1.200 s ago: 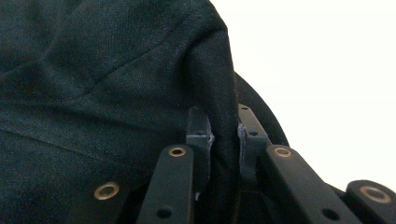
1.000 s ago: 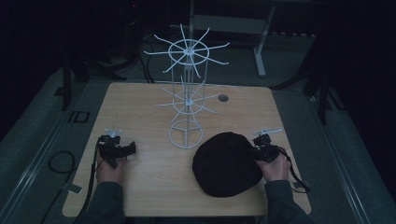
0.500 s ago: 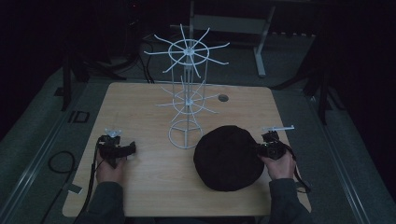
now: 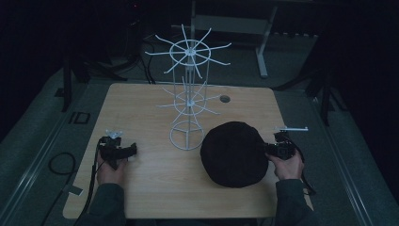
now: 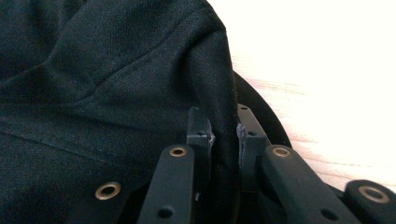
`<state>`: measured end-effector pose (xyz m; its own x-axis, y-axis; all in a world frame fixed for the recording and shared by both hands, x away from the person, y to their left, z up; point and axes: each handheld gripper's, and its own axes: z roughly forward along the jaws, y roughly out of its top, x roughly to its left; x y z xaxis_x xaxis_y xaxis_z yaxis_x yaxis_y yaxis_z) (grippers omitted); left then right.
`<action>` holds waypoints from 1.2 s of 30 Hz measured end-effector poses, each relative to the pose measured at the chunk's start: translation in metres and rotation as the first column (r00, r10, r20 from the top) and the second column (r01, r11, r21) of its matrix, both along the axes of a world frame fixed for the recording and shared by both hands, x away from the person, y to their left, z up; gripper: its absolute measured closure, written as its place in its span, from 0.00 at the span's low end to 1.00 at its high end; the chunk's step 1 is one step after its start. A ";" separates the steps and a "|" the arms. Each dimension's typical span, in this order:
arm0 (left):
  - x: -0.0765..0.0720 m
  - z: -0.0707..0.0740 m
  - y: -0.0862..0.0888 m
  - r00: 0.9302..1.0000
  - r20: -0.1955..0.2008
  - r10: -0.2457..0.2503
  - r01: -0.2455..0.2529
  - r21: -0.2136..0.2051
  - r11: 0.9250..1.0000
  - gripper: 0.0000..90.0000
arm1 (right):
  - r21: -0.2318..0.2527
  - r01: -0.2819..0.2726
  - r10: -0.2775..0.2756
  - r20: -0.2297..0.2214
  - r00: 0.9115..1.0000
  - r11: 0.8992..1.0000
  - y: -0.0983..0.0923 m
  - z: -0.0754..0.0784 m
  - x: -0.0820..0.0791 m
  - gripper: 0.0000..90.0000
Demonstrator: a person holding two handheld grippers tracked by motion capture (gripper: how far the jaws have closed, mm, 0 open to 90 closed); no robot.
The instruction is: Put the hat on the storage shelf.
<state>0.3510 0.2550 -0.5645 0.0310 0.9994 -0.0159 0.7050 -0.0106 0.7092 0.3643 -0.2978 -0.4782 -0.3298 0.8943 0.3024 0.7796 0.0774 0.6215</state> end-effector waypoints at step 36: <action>0.000 0.000 0.000 1.000 0.000 0.000 0.000 0.000 1.000 0.16 | 0.170 0.096 -0.108 0.065 0.992 0.981 -0.040 0.030 0.003 0.88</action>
